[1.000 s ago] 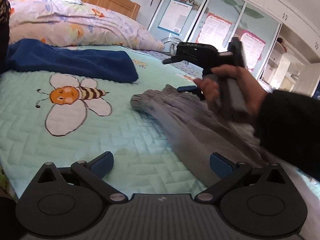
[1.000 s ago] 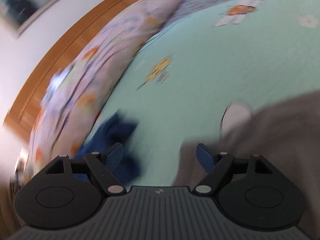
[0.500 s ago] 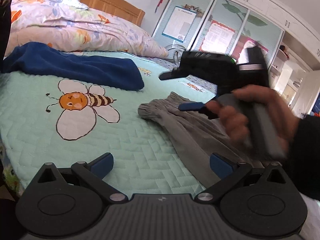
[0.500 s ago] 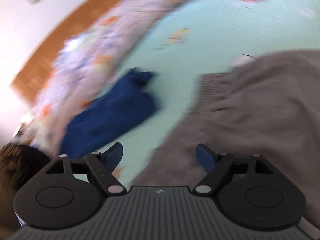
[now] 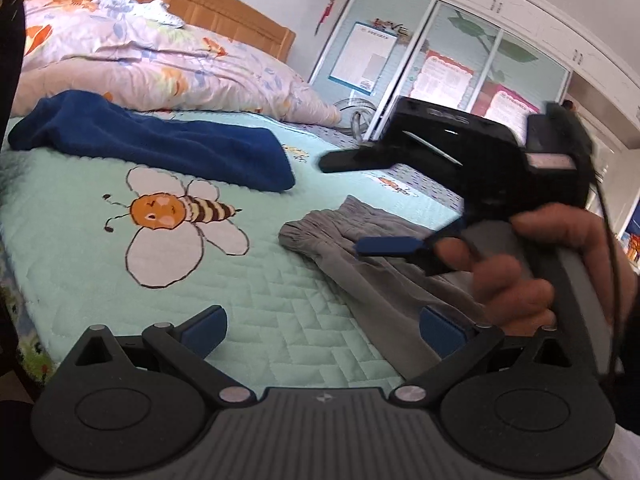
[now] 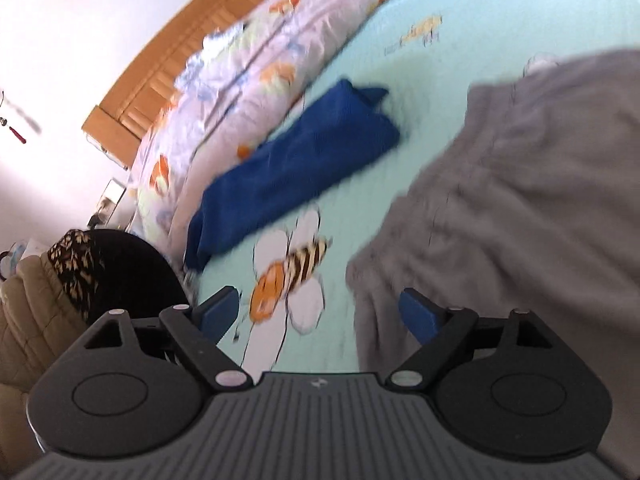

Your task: Fold clothes

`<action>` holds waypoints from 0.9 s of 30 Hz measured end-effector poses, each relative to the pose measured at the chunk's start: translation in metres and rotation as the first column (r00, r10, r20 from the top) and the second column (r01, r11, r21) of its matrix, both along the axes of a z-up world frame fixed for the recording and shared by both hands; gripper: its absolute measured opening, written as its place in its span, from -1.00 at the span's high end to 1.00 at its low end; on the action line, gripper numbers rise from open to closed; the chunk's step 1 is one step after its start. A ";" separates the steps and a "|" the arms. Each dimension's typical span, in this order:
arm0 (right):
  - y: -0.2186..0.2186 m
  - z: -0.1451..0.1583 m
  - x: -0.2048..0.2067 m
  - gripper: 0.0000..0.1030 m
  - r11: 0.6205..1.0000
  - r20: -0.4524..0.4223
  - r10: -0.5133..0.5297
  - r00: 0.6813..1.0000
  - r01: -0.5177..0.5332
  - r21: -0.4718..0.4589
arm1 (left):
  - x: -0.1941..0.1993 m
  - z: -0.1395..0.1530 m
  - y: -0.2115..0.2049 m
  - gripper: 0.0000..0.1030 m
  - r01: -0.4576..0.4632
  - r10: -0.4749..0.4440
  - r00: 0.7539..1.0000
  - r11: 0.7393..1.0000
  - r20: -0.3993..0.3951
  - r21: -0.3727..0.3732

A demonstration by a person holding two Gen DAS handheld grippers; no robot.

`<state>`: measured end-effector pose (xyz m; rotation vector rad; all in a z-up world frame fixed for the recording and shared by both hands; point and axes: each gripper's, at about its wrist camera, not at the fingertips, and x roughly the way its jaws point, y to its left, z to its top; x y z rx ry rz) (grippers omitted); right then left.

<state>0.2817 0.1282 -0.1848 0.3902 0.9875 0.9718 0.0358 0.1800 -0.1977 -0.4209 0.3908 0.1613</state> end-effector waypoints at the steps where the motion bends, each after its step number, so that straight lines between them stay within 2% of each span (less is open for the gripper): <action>1: 0.003 -0.005 0.001 -0.73 1.000 -0.025 0.020 0.999 -0.020 -0.003 | 0.000 0.000 -0.001 -0.99 0.002 -0.002 1.000 1.000 0.000 0.005; 3: 0.016 -0.022 -0.001 -0.73 0.996 -0.119 0.080 0.990 -0.083 -0.018 | -0.001 0.000 -0.001 -0.99 0.001 -0.001 1.000 1.000 0.001 0.010; 5: 0.018 -0.022 -0.011 -0.73 0.993 -0.106 0.107 0.989 -0.112 -0.043 | -0.001 -0.001 0.001 -0.99 -0.006 0.006 1.000 1.000 -0.001 0.005; 7: 0.008 -0.012 -0.010 -0.72 0.998 -0.064 0.062 0.996 -0.062 -0.002 | 0.000 -0.003 0.003 -0.99 -0.010 0.010 1.000 1.000 -0.009 -0.008; 10: -0.004 -0.005 0.004 -0.73 1.000 -0.035 -0.029 0.999 0.029 0.008 | 0.002 -0.004 0.002 -0.99 -0.006 0.006 1.000 1.000 -0.016 -0.010; 11: -0.002 -0.007 0.008 -0.74 1.000 -0.048 -0.030 0.998 0.030 -0.005 | 0.002 -0.004 0.001 -0.99 -0.006 0.006 1.000 1.000 -0.015 -0.004; 13: 0.007 -0.022 0.006 -0.74 0.998 -0.171 0.058 0.983 -0.056 0.019 | 0.002 -0.004 0.001 -0.99 -0.005 0.005 1.000 1.000 -0.014 0.000; 14: 0.008 -0.024 -0.001 -0.73 0.997 -0.179 0.074 0.981 -0.072 0.019 | 0.001 -0.005 0.003 -0.99 -0.004 0.004 1.000 1.000 -0.011 -0.005; 15: 0.007 -0.024 -0.009 -0.65 0.997 -0.159 0.075 0.984 -0.075 0.008 | 0.001 -0.005 0.004 -0.99 -0.013 0.013 1.000 1.000 -0.013 -0.007; 16: -0.002 -0.018 -0.015 -0.62 0.999 -0.121 0.036 0.992 -0.036 0.005 | 0.001 -0.004 0.004 -0.99 -0.021 0.021 1.000 1.000 -0.016 -0.009; 18: -0.037 -0.009 -0.018 -0.64 0.993 -0.091 -0.088 0.992 0.095 0.074 | 0.001 -0.004 0.004 -0.99 -0.017 0.017 1.000 1.000 -0.013 -0.013; 19: -0.062 -0.006 -0.018 -0.67 0.978 -0.095 -0.157 0.983 0.167 0.120 | 0.000 -0.004 0.003 -0.99 -0.013 0.013 1.000 1.000 -0.007 -0.008; 22: -0.126 -0.012 -0.027 -0.73 0.936 -0.096 -0.333 0.938 0.341 0.085 | -0.001 -0.003 -0.002 -0.99 -0.005 0.005 1.000 1.000 0.005 0.015; 24: -0.155 -0.024 -0.047 -0.74 0.927 -0.128 -0.365 0.922 0.372 0.038 | -0.001 -0.002 -0.005 -0.99 -0.004 0.004 1.000 1.000 0.004 0.030; 27: -0.179 -0.034 -0.096 -0.73 0.939 -0.159 -0.325 0.932 0.338 0.066 | -0.001 -0.002 -0.010 -0.99 -0.005 0.005 1.000 0.998 0.002 0.056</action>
